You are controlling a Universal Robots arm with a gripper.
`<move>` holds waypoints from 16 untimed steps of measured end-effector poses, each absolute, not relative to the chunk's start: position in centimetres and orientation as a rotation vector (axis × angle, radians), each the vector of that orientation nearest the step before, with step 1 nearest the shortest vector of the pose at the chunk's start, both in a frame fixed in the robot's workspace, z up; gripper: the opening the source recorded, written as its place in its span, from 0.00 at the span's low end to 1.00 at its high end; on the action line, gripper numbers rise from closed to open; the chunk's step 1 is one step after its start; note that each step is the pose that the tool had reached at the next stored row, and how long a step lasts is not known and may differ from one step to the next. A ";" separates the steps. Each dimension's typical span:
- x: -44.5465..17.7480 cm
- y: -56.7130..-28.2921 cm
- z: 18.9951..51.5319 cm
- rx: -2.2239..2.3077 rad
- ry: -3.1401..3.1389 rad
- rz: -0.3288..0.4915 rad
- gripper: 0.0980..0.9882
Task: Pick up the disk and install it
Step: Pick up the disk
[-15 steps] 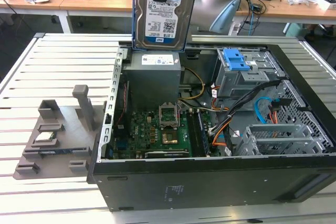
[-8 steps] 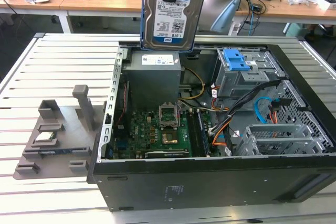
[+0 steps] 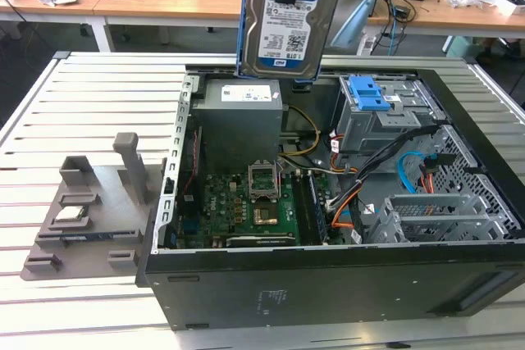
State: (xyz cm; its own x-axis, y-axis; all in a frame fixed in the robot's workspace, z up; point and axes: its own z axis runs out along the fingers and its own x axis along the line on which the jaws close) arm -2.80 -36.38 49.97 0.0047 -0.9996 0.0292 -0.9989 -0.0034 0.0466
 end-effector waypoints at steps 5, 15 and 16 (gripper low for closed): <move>-1.3 -36.4 50.0 2.188 -2.179 -0.019 0.30; 2.1 -36.4 50.0 2.188 -2.179 -0.019 0.30; 2.5 -36.4 50.0 2.188 -2.179 -0.019 0.30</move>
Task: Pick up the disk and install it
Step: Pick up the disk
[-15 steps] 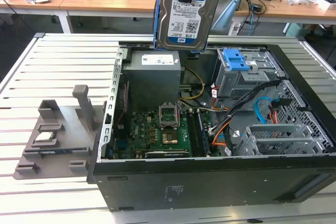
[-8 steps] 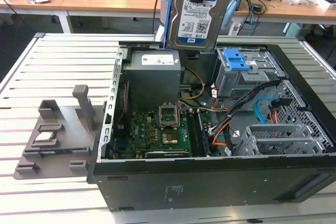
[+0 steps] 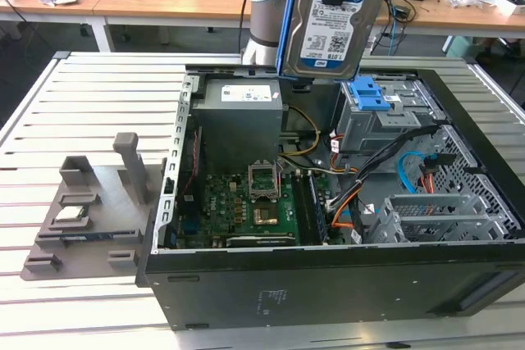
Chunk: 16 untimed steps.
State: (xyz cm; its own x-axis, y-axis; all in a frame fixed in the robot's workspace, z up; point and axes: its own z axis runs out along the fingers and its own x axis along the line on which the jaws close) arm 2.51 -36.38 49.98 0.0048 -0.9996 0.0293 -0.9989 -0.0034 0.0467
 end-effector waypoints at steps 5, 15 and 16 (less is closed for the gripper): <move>4.4 -36.4 50.0 2.188 -2.179 -0.019 0.30; 7.5 -36.4 50.0 2.188 -2.179 -0.019 0.30; 7.7 -36.4 50.0 2.188 -2.179 -0.019 0.30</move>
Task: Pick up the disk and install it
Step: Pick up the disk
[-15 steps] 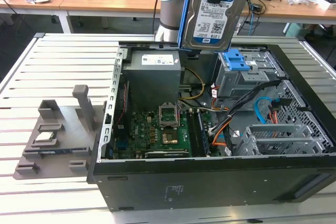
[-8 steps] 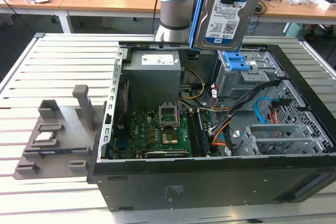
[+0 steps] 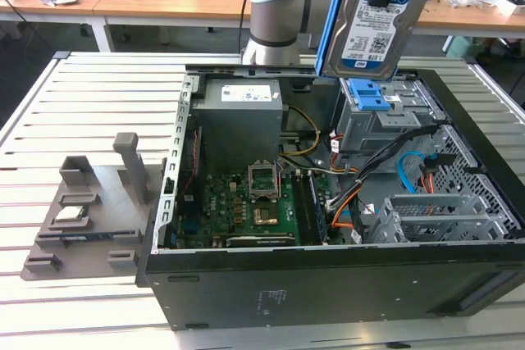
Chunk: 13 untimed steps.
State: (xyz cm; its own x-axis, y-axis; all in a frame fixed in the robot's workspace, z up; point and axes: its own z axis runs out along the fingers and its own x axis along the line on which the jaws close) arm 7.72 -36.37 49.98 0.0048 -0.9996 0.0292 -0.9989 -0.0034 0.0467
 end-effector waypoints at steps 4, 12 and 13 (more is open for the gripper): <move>8.5 -36.4 50.0 2.188 -2.179 -0.019 0.30; 9.3 -36.4 50.0 2.188 -2.179 -0.019 0.30; 9.3 -36.4 50.0 2.188 -2.179 -0.019 0.30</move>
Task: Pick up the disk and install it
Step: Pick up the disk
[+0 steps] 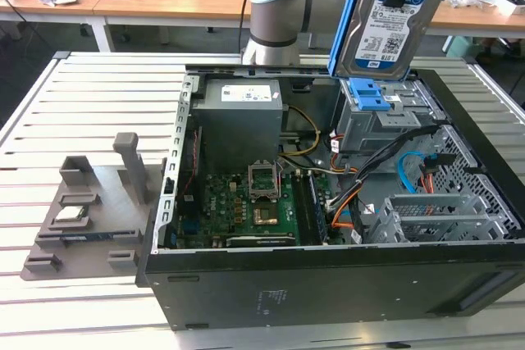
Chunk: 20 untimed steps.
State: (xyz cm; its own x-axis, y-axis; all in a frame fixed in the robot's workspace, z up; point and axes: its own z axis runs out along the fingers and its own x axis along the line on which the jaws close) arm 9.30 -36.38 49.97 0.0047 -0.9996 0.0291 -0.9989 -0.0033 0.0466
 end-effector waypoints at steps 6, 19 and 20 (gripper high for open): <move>9.3 -37.9 50.0 2.188 -2.179 -0.019 0.30; 9.3 -39.9 50.0 2.188 -2.179 -0.019 0.30; 9.3 -40.0 50.0 2.188 -2.179 -0.019 0.30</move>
State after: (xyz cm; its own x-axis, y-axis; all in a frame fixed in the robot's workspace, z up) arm 9.30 -39.97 49.97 0.0047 -0.9996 0.0292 -0.9989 -0.0033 0.0467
